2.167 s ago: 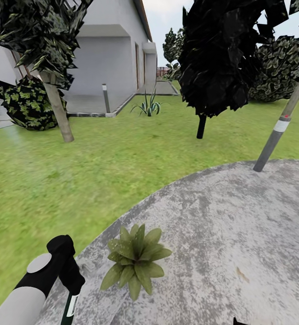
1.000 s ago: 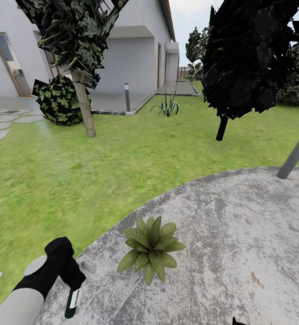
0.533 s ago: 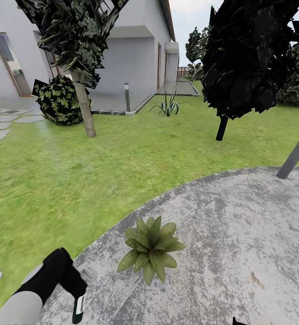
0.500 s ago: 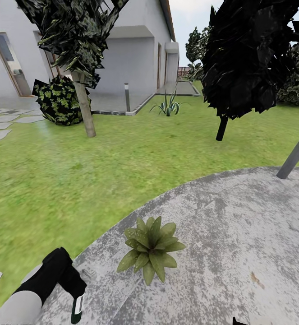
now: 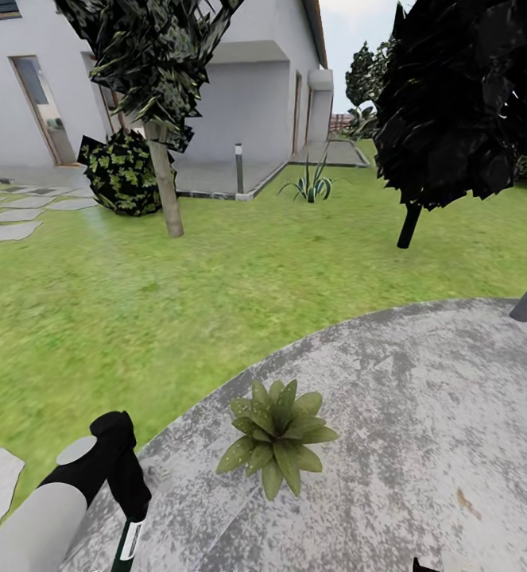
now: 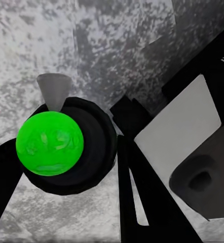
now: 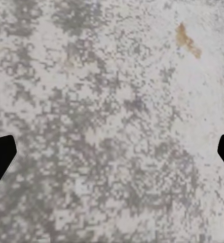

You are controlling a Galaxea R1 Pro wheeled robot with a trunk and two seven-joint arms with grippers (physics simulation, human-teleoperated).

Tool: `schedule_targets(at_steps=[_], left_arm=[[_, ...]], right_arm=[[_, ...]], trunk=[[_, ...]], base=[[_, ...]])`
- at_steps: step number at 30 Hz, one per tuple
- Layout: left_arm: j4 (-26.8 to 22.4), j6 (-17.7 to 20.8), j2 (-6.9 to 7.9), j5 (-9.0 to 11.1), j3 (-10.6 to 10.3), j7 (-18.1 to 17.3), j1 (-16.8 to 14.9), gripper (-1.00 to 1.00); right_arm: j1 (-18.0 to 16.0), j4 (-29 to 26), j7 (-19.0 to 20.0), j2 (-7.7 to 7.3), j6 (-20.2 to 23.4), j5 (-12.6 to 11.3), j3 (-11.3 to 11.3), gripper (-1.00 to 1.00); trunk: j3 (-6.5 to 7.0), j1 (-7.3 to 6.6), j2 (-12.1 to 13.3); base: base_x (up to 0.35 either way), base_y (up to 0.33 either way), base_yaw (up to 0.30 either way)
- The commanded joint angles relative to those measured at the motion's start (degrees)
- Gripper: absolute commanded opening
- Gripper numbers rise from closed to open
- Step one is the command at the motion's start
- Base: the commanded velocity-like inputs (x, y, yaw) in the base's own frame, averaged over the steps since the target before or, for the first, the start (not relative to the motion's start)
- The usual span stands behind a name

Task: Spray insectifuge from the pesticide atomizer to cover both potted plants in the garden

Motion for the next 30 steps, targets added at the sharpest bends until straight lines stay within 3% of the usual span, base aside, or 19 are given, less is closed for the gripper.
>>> schedule_targets(at_steps=[1, 7, 19, 30], left_arm=[[-0.07, 0.70, -0.07, -0.57, -0.08, -0.56, -0.04, -1.00], [-2.30, 1.44, -0.71, -0.85, -0.02, -0.63, -0.08, -1.00], [-5.08, 3.13, -0.77, -0.83, 0.05, -0.29, 0.23, -1.00], [-5.42, 3.13, -2.05, -0.86, -0.06, -0.21, -0.29, -1.00]], right_arm=[[-0.06, 0.10, -0.23, 0.00, -0.23, 0.61, -0.35, 1.00], [-0.06, 0.03, -0.27, -0.11, -0.23, 0.61, -0.43, 1.00], [-0.06, 0.08, -0.13, -0.20, -0.15, 0.69, -0.27, 1.00], [-0.06, 0.17, -0.09, 0.00, -0.14, 0.69, -0.26, 1.00]], trunk=[[-0.11, -0.01, -0.02], [-0.38, -0.01, -0.02], [-0.41, -0.01, -0.02], [-0.41, -0.01, -0.02]], base=[[0.006, -0.016, 0.200], [0.095, -0.181, 0.156], [0.125, -0.253, 0.007], [-0.213, -0.212, 0.019]])
